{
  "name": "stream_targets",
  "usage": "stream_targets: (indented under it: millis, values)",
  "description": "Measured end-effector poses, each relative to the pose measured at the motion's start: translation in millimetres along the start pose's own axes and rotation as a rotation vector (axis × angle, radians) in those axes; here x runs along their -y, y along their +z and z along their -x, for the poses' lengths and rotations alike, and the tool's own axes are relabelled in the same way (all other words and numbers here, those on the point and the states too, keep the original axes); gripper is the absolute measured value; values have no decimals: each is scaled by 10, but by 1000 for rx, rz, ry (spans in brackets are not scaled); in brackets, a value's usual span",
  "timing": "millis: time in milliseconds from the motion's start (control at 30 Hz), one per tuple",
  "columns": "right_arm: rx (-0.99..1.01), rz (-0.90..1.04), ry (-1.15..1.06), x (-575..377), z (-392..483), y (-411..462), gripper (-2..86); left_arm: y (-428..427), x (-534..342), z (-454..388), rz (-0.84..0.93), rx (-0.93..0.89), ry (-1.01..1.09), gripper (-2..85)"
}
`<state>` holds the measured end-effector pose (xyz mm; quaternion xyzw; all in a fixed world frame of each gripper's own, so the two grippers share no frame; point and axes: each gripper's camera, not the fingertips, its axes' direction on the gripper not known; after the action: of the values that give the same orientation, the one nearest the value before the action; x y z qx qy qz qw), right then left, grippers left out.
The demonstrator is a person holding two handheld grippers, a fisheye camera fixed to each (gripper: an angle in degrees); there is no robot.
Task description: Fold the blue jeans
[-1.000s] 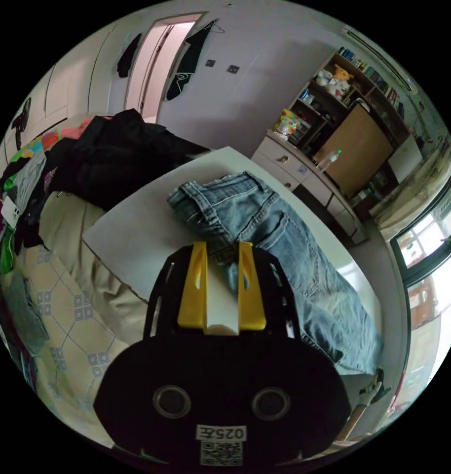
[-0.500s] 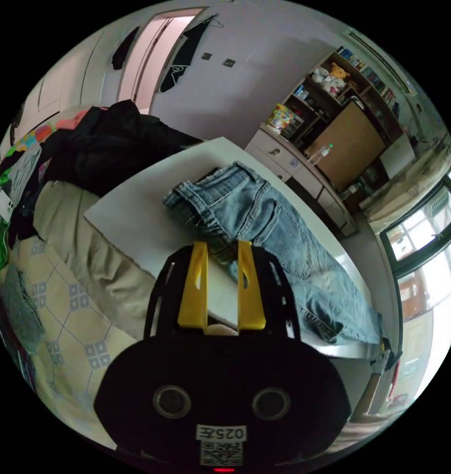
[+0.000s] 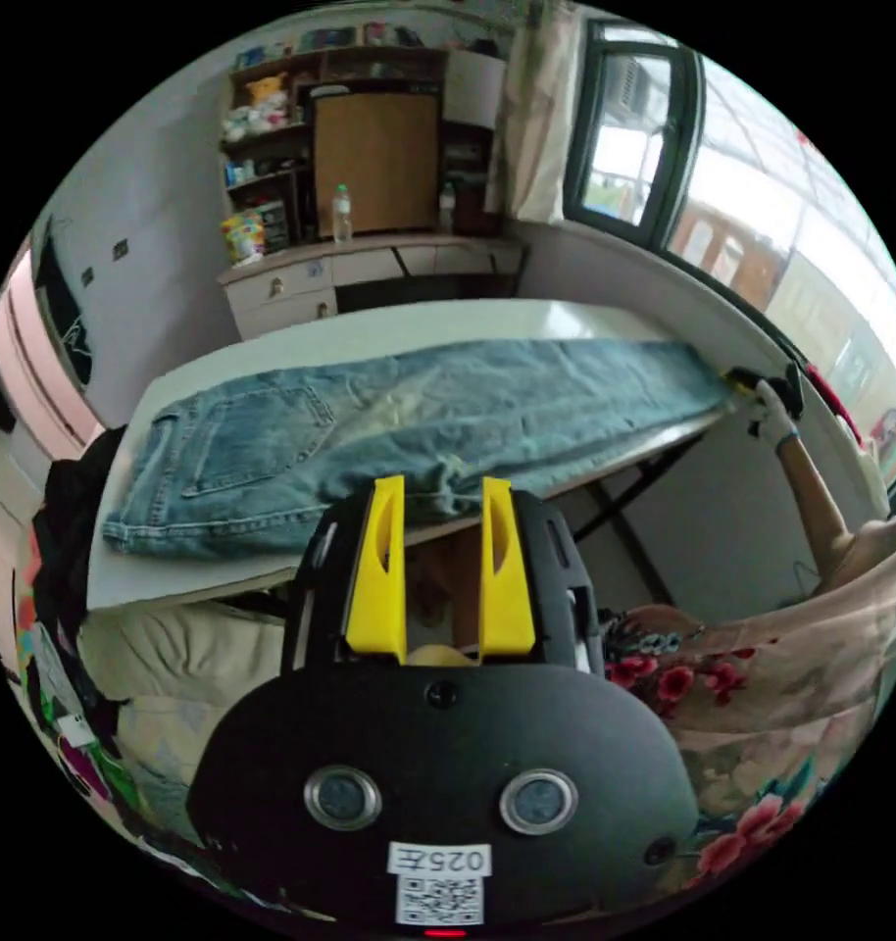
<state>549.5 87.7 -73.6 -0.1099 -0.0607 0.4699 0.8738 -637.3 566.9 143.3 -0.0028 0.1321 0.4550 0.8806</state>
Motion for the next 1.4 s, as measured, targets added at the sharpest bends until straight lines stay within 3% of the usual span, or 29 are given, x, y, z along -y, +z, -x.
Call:
stream_targets:
  millis: [167, 367, 500, 700, 800, 833, 900, 1000, 1133, 1200, 1267, 1333, 1400]
  values:
    - [25, -1, 21, -12, -54, 75, -6, 305, 48, -17, 65, 149, -62, 50]
    - [116, -22, 105, -120, -236, 127, -6, -91, -112, -134, 53, 108, -56, -9]
    - [144, -45, 193, -278, -375, 214, -6, 255, -436, -131, 102, 104, -91, -9]
    - [221, -79, 242, -362, -275, 194, -6, -320, -511, -92, -63, 61, 5, -3]
    - [172, -119, 131, -345, 150, 84, -6, -751, -366, 154, -243, -145, -59, -13]
    - [173, -143, 98, -347, 342, 41, -5, -749, -263, 258, -279, -210, -63, -14]
    - [247, -192, 80, -369, 640, -23, -5, -519, -58, 405, -216, -175, -100, -14]
    - [474, -278, -8, -562, 1429, -110, -5, 100, 171, 544, -15, -66, -154, -14]
    - [855, -230, -412, -1255, 3411, -168, -5, 203, 101, 458, -84, -47, -157, -16]
    - [1051, -125, -623, -1708, 4357, -100, -5, 208, 54, 439, -122, -31, -160, -15]
    - [1235, 165, -796, -2435, 5520, 247, -5, 170, -38, 472, -176, -76, -192, -6]
    - [1267, 341, -851, -3101, 6186, 669, -5, 97, -169, 505, -243, -131, -215, 7]
    - [1165, 488, -922, -3828, 6705, 1207, -4, 37, -336, 533, -304, -141, -244, 13]
